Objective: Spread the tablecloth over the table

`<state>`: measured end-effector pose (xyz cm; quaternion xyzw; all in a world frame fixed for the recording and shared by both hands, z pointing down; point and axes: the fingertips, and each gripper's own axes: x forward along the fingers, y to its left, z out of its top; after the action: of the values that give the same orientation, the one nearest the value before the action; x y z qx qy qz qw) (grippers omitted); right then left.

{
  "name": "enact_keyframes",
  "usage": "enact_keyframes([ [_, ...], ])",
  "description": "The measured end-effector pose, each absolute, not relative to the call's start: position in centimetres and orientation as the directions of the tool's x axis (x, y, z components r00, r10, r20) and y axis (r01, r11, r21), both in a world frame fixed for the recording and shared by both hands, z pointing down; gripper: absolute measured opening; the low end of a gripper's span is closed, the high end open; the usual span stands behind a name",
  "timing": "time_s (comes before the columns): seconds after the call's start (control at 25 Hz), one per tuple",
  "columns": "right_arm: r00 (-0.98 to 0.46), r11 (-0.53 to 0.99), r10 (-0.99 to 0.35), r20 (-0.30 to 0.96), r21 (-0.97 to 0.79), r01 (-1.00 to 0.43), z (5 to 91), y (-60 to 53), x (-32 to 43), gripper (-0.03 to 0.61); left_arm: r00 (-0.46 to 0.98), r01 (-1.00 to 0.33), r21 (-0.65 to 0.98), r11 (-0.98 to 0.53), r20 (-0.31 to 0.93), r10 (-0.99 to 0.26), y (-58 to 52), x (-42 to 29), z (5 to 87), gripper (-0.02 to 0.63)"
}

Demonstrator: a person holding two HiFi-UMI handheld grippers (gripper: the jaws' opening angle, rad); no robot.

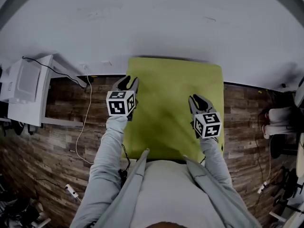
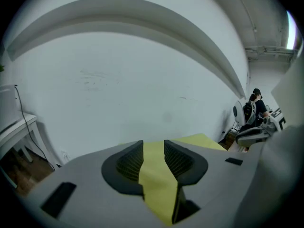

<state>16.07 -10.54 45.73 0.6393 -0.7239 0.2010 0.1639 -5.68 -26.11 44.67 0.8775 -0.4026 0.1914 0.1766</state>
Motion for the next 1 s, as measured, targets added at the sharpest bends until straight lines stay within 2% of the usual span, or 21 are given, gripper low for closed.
enact_keyframes([
  [0.48,-0.071,0.043,-0.945,0.319,-0.093,-0.995,37.7,-6.8,18.6,0.072,0.724,-0.681,0.217,-0.7,0.348,-0.596,-15.4,-3.4,39.4,0.115],
  [1.0,-0.123,0.116,-0.987,0.099,-0.07,-0.991,31.0,-1.4,17.5,0.032,0.777,-0.627,0.149,-0.765,0.19,-0.6,-9.5,-2.0,32.4,0.047],
])
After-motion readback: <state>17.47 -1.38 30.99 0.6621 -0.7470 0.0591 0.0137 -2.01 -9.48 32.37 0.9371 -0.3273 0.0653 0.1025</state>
